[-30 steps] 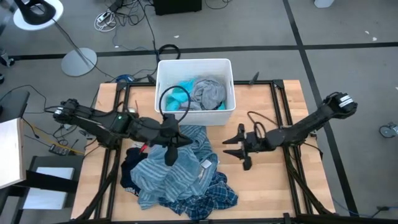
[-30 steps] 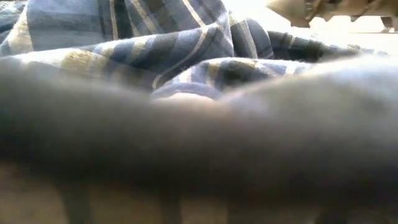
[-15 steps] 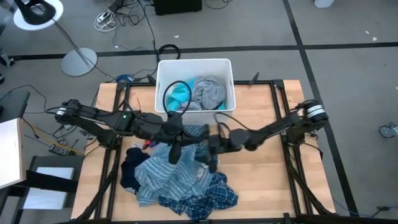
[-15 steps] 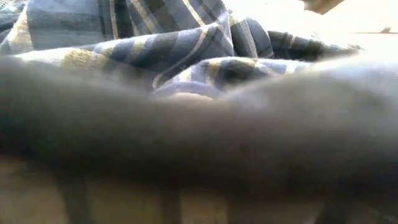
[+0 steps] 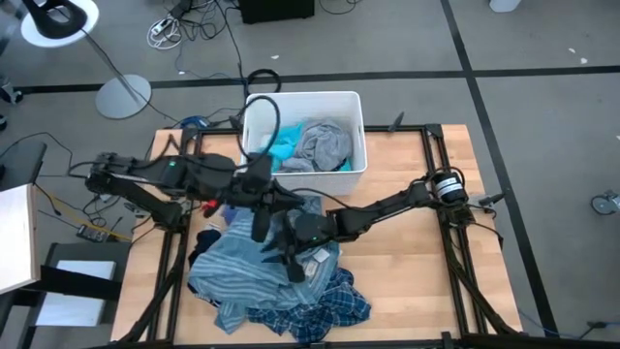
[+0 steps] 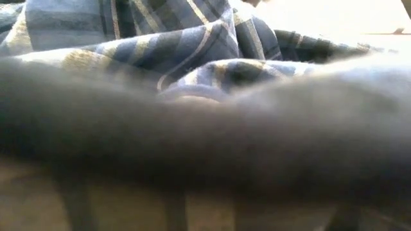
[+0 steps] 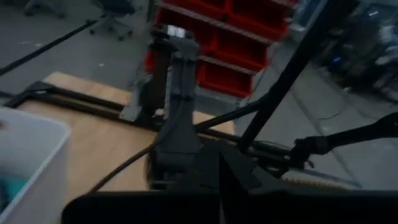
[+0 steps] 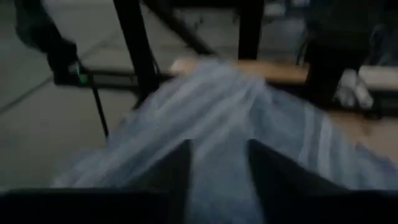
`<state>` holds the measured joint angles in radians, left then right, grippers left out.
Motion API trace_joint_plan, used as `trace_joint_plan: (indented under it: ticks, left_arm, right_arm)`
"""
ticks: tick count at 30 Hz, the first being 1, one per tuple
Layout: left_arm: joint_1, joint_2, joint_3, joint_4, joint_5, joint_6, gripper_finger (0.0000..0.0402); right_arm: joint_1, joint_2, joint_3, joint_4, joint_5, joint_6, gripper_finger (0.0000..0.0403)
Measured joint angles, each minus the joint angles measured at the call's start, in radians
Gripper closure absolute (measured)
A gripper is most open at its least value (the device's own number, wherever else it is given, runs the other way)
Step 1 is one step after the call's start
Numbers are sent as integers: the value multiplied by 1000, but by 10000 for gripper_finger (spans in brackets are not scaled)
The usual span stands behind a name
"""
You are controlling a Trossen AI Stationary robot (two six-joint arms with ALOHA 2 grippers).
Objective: Sort clothes
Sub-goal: Put the light blue and white patterned shirt into the white laundry bin
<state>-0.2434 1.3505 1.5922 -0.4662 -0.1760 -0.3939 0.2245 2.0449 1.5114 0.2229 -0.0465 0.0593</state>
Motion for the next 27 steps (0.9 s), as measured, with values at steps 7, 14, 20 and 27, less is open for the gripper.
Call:
trace_joint_plan:
  ticks: [7,14,20,27]
  left_arm:
    - [-132,-14,65,-290,-289,-55,401]
    - [-278,-23,50,-387,-428,-92,401]
    - [-339,-31,-5,-493,-487,-185,401]
    - [-376,-113,-213,-439,-532,-257,401]
  right_arm:
    - [10,-38,-12,-102,-34,14,387]
    - [22,-44,-13,-151,-58,10,382]
    - [25,-44,-13,-114,-63,14,303]
    - [46,4,-14,-22,-63,10,174]
